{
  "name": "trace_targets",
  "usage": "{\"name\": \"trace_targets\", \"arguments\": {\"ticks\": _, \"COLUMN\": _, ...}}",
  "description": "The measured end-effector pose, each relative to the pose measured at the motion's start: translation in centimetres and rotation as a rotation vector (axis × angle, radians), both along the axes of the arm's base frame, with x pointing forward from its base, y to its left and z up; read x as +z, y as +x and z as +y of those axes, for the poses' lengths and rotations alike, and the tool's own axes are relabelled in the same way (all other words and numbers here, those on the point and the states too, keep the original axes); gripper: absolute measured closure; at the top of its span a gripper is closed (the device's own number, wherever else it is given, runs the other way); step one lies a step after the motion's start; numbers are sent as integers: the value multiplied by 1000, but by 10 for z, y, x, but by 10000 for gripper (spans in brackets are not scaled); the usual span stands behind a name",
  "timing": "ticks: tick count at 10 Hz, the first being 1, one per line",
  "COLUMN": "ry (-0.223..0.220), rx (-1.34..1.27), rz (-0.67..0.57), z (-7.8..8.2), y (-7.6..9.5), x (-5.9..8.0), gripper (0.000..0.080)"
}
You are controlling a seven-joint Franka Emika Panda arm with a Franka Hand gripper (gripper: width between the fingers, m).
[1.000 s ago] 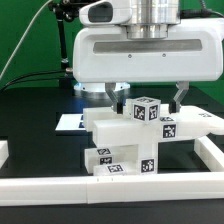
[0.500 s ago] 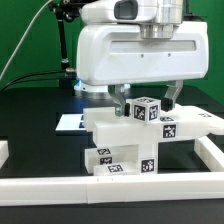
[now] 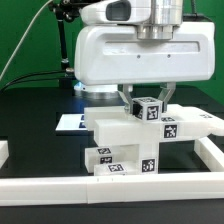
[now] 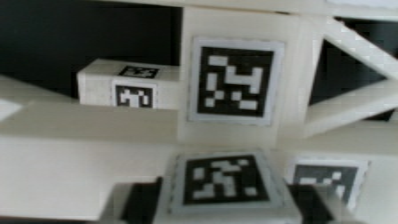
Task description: Assemble chair
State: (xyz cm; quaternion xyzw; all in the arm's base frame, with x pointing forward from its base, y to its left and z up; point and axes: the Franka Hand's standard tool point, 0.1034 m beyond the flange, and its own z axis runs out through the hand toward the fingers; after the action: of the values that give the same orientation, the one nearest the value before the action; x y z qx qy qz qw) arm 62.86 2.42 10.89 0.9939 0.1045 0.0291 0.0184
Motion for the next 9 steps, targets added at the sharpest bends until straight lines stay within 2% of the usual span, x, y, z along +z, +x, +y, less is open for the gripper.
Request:
{"name": "trace_targets", "arguments": {"ticks": 6, "ry": 33, "rx": -476, "rz": -17, "z": -1, "y": 1, "x": -1, "gripper": 532}}
{"name": "trace_targets", "arguments": {"ticks": 8, "ry": 58, "rx": -738, "rz": -27, "z": -1, "y": 2, "x": -1, "gripper": 531}}
{"name": "trace_targets", "arguments": {"ticks": 9, "ry": 96, "rx": -911, "rz": -33, "z": 0, "y": 3, "x": -1, "gripper": 531}}
